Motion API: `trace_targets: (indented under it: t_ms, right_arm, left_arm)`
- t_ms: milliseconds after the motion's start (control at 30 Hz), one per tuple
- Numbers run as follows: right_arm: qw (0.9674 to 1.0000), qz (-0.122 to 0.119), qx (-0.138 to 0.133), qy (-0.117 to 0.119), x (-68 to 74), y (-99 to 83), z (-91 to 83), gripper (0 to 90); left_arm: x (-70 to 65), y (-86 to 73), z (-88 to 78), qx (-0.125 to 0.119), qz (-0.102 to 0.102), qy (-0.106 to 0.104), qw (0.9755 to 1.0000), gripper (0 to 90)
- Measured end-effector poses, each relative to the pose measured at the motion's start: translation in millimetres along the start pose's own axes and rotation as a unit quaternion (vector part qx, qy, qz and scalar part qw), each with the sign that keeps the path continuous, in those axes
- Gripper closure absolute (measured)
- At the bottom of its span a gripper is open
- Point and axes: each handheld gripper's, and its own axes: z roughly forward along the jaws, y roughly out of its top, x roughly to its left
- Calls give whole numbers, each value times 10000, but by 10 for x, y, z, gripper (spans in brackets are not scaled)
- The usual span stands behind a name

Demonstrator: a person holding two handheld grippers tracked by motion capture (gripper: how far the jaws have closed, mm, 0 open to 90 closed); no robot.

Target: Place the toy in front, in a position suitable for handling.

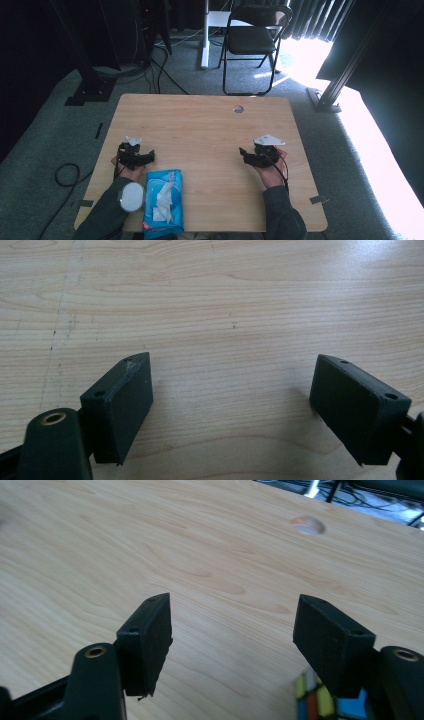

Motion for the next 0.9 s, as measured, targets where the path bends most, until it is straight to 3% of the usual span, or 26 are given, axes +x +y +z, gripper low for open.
trace_targets:
  t_ms: [367, 767, 900]
  right_arm:
    - [9983, 212, 30, -541, -246, -107, -32, 252]
    - [9949, 423, 172, -897, -444, -247, -13, 168]
    - [9945, 497, 253, -888, -507, -313, 15, 163]
  left_arm:
    - [0, 0, 1, -6, 3, -3, 10000, 177]
    - [0, 0, 1, -6, -1, -1, 10000, 177]
    - [0, 0, 1, -5, -1, -1, 10000, 177]
